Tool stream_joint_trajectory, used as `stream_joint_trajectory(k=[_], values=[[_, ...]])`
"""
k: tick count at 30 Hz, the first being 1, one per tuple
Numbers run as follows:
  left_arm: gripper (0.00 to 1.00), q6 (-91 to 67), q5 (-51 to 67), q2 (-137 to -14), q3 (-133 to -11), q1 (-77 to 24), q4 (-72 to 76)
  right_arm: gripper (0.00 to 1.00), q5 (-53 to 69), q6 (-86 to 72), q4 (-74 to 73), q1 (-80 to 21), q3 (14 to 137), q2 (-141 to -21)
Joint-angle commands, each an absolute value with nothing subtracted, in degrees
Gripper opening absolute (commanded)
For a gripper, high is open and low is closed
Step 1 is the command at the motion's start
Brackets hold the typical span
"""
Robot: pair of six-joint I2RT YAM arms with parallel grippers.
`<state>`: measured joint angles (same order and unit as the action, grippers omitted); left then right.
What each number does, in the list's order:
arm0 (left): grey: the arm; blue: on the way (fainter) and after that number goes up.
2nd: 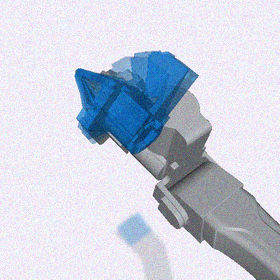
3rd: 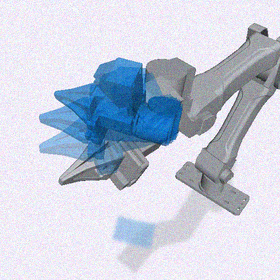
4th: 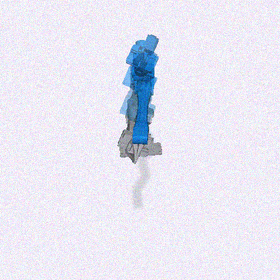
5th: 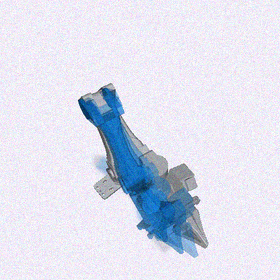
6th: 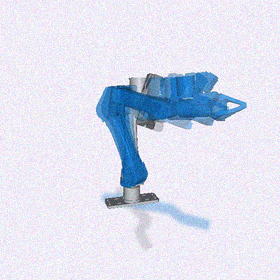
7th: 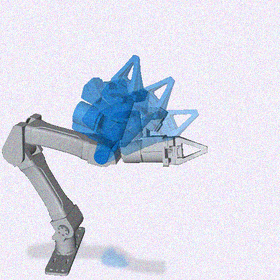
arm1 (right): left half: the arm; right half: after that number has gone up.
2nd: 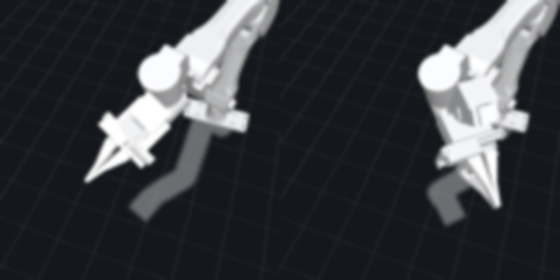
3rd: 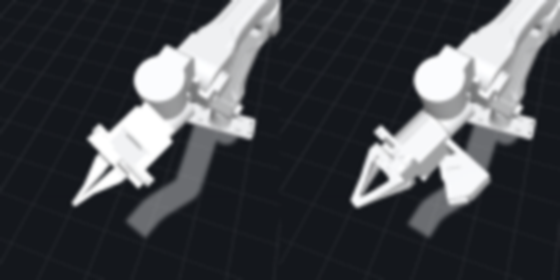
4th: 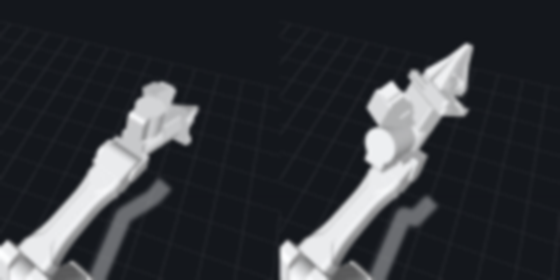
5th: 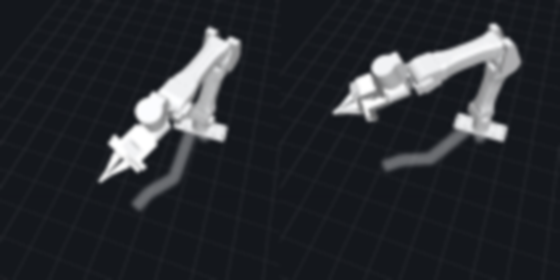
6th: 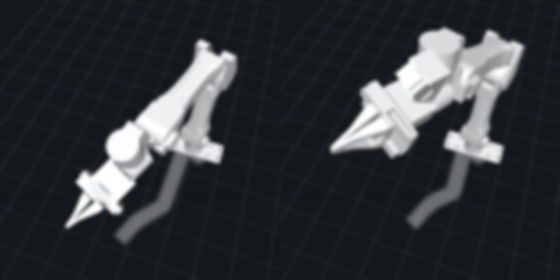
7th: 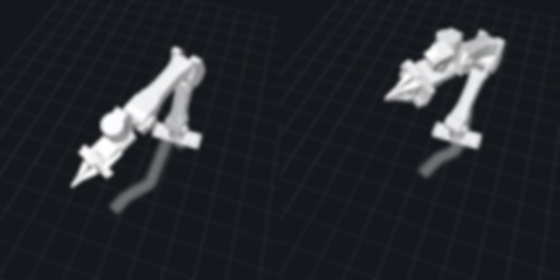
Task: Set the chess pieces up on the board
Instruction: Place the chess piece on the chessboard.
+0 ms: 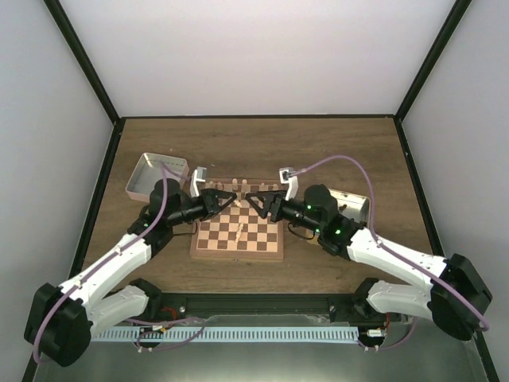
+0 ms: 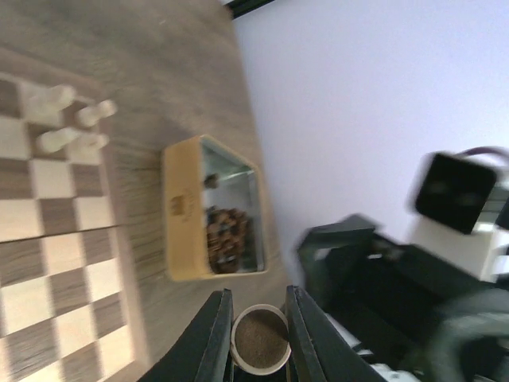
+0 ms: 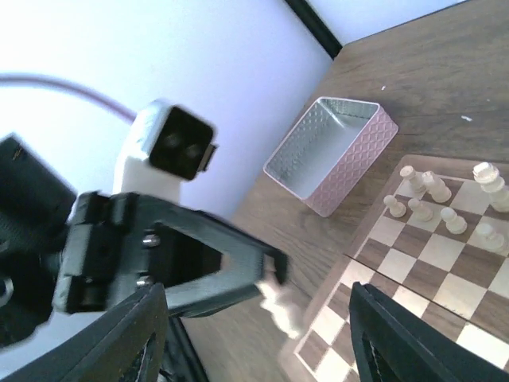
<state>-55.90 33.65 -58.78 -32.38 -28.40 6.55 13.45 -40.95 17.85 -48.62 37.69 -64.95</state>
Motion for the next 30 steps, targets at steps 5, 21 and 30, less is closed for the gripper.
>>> stream_joint_trajectory(k=[5, 21, 30], values=[[0.11, -76.7, 32.6, -54.9, -34.0, -28.1, 23.3, 0.62, 18.5, -62.8, 30.6, -46.6, 34.6, -62.8], [0.11, -81.8, 33.8, -57.0, -36.2, -28.2, 25.9, 0.43, 19.1, -69.5, 39.5, -46.6, 39.6, -70.4], [0.11, -82.4, 34.3, -57.9, -35.7, -28.1, 27.5, 0.25, 19.1, -70.2, 42.5, -46.6, 40.8, -72.4]])
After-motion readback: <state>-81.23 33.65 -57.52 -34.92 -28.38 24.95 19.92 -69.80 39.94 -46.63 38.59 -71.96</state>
